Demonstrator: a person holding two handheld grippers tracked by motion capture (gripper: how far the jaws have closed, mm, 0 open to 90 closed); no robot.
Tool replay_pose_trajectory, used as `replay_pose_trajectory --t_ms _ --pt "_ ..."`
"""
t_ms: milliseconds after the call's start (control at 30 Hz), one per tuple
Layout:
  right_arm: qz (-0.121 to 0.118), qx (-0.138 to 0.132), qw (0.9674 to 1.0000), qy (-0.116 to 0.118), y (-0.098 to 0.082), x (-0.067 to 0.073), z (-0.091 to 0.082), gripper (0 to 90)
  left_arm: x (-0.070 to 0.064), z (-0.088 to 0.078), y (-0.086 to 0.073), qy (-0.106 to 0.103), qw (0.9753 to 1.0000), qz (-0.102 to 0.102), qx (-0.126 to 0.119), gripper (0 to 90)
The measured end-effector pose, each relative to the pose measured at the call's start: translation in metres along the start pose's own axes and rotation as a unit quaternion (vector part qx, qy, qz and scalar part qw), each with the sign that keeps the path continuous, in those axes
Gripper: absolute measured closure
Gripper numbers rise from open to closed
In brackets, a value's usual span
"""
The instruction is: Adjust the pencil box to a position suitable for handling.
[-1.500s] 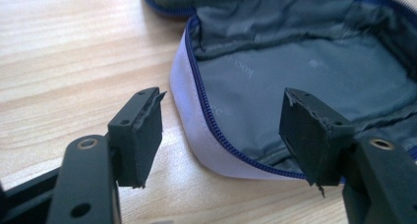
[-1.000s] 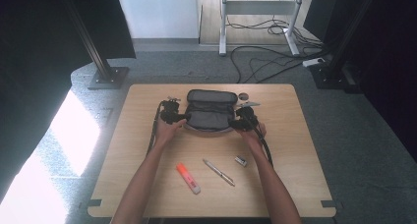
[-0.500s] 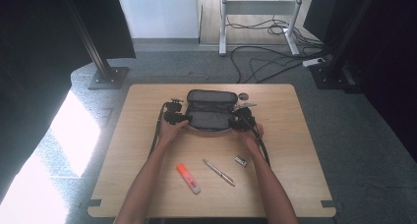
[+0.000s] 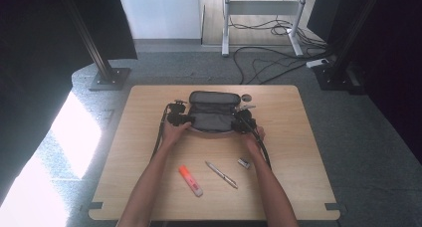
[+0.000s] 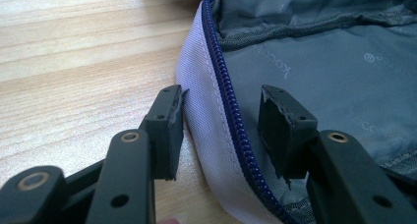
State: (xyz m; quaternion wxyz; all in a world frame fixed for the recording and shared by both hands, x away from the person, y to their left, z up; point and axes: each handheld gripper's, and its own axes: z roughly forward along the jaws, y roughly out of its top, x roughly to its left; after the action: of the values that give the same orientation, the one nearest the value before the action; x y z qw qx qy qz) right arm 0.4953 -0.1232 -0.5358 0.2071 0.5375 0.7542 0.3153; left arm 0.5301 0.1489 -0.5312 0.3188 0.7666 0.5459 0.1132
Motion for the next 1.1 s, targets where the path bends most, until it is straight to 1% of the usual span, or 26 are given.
replay_pose_trajectory --t_ms 67,200,233,333,367,400,500,567,633,767,867,967,1100 --pt "-0.001 -0.001 1.0000 -0.003 0.000 0.000 0.000 64.2 0.001 -0.001 0.000 0.001 1.0000 0.001 0.002 54.8" --pt "0.003 0.000 1.0000 0.000 -0.001 -0.001 0.000 65.8 0.002 -0.001 0.000 0.002 1.0000 -0.001 0.003 59.2" --pt "0.003 0.000 1.0000 0.000 -0.001 -0.002 0.000 68.4 0.002 -0.001 0.000 0.001 1.0000 -0.005 0.003 60.4" --pt "0.006 -0.002 1.0000 -0.003 -0.001 -0.002 0.000 73.1 0.002 -0.002 0.000 0.003 1.0000 -0.005 0.005 63.3" --pt "0.006 -0.002 1.0000 -0.003 -0.001 -0.002 0.000 73.1 0.002 -0.002 0.000 0.003 1.0000 -0.005 0.005 65.2" --pt "0.007 -0.003 1.0000 -0.006 -0.001 -0.002 0.000 74.8 0.002 -0.003 0.000 0.006 1.0000 -0.003 0.006 65.2" --pt "-0.001 -0.004 0.9998 -0.019 -0.001 0.000 0.000 81.1 0.002 -0.005 0.000 0.011 0.9999 0.001 0.008 72.4" --pt "0.000 -0.004 0.9997 -0.025 -0.001 0.000 -0.001 84.2 0.002 -0.005 0.000 0.012 0.9999 0.002 0.009 76.8" --pt "0.001 -0.005 0.9996 -0.026 -0.001 0.000 -0.001 84.7 0.002 -0.005 0.000 0.013 0.9999 0.005 0.009 79.1" --pt "0.016 -0.010 0.9996 -0.021 -0.001 -0.003 -0.002 85.9 0.001 -0.006 0.001 0.012 0.9998 0.010 0.010 82.6" --pt "0.020 -0.013 0.9995 -0.021 -0.001 -0.004 -0.003 86.2 0.001 -0.008 0.001 0.010 0.9998 0.013 0.011 84.5" --pt "0.022 -0.016 0.9995 -0.019 -0.001 -0.004 -0.004 86.3 0.001 -0.008 0.001 0.009 0.9998 0.013 0.010 85.5" --pt "0.017 -0.028 0.9993 -0.019 0.002 -0.003 -0.010 86.4 0.000 -0.015 0.004 0.006 0.9999 0.015 0.000 86.1"
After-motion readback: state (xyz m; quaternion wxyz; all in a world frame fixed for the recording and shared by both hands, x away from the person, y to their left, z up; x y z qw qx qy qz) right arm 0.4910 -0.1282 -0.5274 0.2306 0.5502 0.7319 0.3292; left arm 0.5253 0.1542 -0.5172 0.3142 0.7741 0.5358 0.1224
